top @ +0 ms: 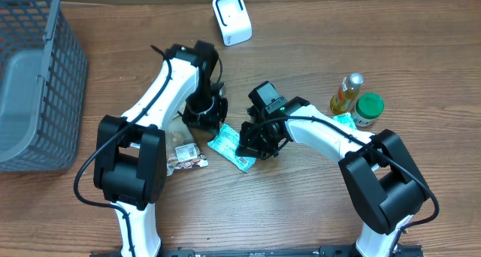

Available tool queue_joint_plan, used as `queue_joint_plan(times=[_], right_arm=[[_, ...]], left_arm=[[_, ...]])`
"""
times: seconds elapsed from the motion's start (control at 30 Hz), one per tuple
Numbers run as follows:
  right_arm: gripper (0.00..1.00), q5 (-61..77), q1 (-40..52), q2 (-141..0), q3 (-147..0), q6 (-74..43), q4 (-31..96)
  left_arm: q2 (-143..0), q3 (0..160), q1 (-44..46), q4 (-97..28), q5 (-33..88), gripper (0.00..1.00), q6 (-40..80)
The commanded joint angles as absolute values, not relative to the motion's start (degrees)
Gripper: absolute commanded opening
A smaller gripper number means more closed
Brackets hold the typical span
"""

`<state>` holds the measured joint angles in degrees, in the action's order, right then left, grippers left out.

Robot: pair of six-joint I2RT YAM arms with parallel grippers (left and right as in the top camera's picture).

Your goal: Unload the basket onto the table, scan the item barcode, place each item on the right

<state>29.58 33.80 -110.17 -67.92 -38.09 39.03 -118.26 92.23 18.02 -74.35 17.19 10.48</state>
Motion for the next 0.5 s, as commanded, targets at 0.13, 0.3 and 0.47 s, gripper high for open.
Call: queue_joint_plan(times=[0.13,0.3,0.47], right_arm=[[0.08,16.51,34.02,-108.88,-68.90,-37.04,42.37],[0.08,14.92,34.79,-109.58,-68.60,-37.04,43.20],[0.13,10.83,35.31,-109.73,-68.60,-37.04,42.46]], left_arm=[[-118.41,84.73,18.41,-67.00,17.41,0.04,9.43],[-118.45,80.36,18.41,-59.37,16.78,0.04,9.96],[-118.45,79.11,18.00,-56.47,6.04,0.04,12.25]])
